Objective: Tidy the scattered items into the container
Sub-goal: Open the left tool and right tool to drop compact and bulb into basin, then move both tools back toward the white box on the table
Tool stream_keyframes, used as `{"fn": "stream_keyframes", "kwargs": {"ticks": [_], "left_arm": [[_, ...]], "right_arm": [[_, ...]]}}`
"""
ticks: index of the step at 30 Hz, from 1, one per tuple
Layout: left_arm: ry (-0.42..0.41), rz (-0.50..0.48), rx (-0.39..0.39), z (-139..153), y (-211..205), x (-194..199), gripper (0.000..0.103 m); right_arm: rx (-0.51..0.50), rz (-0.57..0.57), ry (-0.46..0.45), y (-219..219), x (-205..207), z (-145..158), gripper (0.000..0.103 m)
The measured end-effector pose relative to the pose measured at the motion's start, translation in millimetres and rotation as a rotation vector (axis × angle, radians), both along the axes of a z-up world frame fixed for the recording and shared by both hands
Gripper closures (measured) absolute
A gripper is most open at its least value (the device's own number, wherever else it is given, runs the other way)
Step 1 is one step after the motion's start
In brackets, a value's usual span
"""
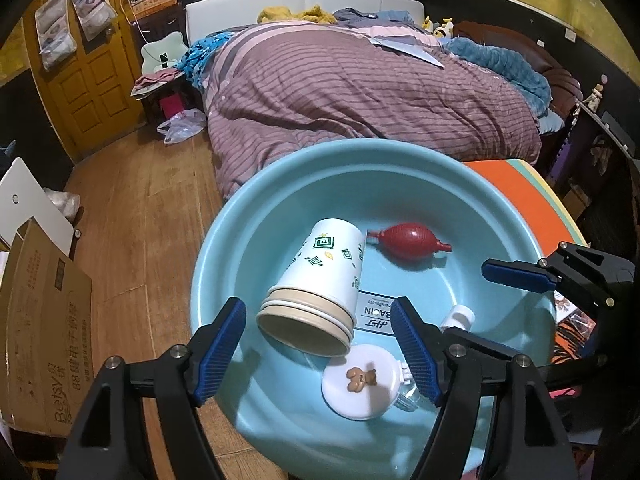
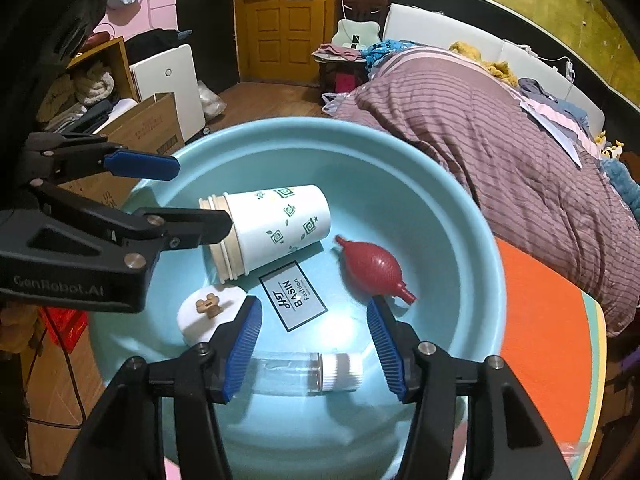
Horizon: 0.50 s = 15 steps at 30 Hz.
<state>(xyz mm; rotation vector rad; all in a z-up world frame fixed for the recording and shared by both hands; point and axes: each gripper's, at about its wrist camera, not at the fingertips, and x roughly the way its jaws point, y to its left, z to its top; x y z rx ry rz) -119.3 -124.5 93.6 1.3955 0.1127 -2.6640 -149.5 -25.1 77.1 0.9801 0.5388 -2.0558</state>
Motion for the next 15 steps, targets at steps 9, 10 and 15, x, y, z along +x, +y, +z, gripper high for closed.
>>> {"fn": "stream_keyframes", "kwargs": {"ticks": [9, 10, 15], "left_arm": [[0.024, -0.015, -0.013, 21, 16, 13, 0.018], [0.024, -0.017, -0.014, 22, 18, 14, 0.018], [0.01, -0.04, -0.031, 24, 37, 14, 0.017]], "right_arm": [[-0.025, -0.022, 0.02, 19, 14, 19, 0.043], [-0.03, -0.028, 0.022, 23, 15, 21, 0.043], [-0.049, -0.067, 0.021, 45, 19, 29, 0.041]]}}
